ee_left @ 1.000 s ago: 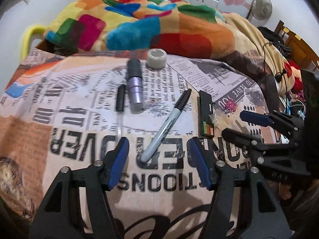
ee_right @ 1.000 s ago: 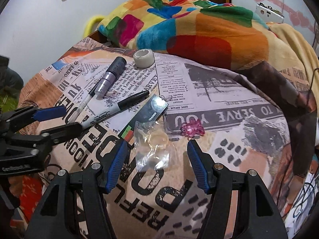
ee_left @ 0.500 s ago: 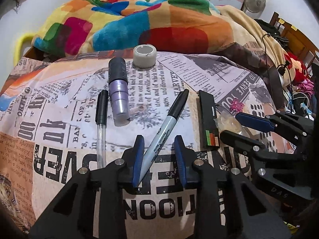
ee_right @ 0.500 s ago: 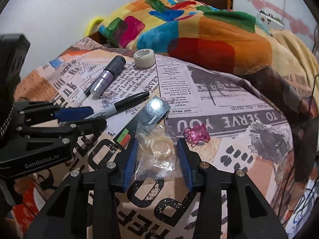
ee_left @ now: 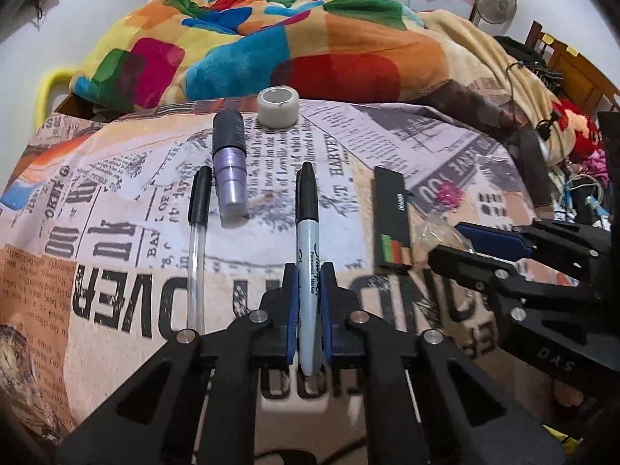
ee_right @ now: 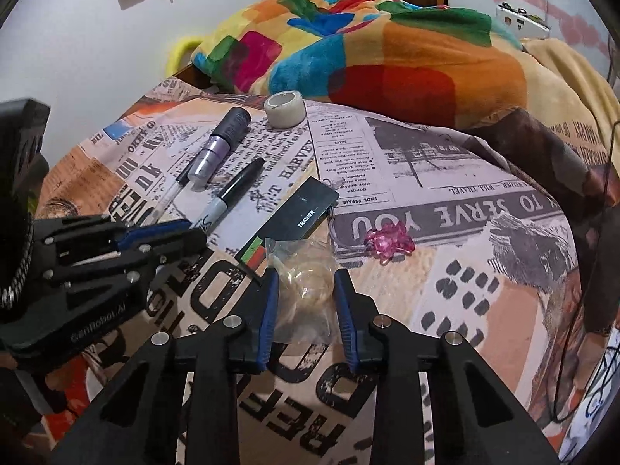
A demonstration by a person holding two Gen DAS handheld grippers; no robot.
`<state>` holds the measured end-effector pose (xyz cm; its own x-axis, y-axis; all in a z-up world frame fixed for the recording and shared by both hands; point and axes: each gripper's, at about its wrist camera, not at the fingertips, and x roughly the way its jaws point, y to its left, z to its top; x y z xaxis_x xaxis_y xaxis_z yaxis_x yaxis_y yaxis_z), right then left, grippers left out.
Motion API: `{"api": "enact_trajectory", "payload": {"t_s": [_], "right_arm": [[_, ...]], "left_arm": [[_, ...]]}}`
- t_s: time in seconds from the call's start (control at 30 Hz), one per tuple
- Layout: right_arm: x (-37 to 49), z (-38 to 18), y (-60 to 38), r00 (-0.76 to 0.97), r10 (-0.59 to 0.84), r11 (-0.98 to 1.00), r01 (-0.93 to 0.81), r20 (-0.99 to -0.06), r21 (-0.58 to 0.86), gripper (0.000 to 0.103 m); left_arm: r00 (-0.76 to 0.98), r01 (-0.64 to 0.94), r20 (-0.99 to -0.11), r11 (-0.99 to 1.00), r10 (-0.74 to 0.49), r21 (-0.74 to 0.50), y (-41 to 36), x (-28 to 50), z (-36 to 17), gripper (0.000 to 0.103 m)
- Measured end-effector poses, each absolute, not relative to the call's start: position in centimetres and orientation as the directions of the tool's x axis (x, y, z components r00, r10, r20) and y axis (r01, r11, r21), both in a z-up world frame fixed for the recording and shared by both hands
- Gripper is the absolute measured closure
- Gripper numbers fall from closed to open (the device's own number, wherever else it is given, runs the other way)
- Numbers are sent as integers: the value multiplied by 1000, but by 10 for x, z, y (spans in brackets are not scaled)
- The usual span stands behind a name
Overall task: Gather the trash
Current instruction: 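Carry the marker and plastic bag in both tools over the white bin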
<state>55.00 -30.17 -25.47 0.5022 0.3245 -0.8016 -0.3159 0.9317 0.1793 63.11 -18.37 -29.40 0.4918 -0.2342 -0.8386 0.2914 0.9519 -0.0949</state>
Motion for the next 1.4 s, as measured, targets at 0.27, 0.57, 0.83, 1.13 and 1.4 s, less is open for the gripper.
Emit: {"api": "enact_trajectory", "payload": {"t_s": [0.27, 0.57, 0.83, 1.13, 1.4], "right_arm": [[532, -216, -299, 540, 335, 930, -324, -772, 177, 77], [496, -154, -291, 599, 366, 917, -362, -712, 167, 77], [449, -93, -278, 645, 412, 896, -416, -643, 156, 77], [388, -48, -250, 657, 481, 854, -502, -581, 139, 77], [336, -25, -206, 628, 546, 793, -601, -554, 101, 77]], "left_arm": [[517, 246, -815, 957, -263, -153, -165, 603, -250, 94], [596, 198, -768, 970, -235, -144, -143, 555, -181, 94], [669, 130, -719, 982, -188, -136, -112, 488, -117, 94], [734, 42, -668, 991, -118, -130, -72, 400, -69, 94], [778, -52, -626, 989, -45, -136, -29, 326, -45, 94]]}}
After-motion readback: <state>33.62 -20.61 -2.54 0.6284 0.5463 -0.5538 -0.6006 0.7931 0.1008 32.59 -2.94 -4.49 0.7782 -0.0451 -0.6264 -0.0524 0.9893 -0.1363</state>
